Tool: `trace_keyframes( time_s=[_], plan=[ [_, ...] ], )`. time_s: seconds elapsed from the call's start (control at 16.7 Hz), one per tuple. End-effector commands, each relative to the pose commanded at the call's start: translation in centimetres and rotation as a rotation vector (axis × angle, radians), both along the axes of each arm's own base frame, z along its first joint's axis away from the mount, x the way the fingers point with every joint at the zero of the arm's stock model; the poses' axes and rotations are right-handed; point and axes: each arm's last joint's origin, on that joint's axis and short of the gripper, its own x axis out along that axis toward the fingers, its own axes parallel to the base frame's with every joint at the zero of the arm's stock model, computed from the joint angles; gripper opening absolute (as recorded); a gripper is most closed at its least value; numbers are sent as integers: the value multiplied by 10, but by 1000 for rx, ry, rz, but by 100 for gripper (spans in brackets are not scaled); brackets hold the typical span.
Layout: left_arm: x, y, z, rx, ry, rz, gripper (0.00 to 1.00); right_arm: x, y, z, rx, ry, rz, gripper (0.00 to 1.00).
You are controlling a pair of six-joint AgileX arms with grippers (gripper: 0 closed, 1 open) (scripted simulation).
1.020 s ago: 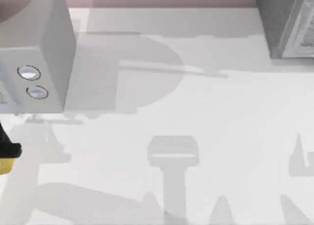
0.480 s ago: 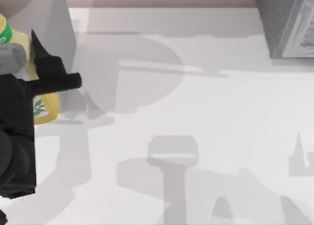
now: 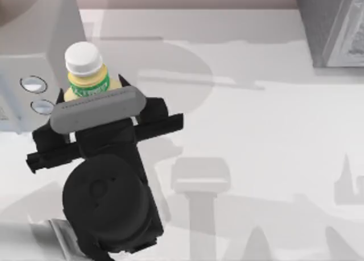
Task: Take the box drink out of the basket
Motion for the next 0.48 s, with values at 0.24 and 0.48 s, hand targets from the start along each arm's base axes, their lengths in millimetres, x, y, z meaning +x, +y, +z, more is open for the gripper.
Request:
trace_keyframes(
  time_s=[0.24,0.48],
  plan=[
    [-6,-15,-15,19,19,-6,0,0,0,0,0,0,0,100],
    [-5,-13,-16,25,22,-3,0,0,0,0,0,0,0,100]
  ],
)
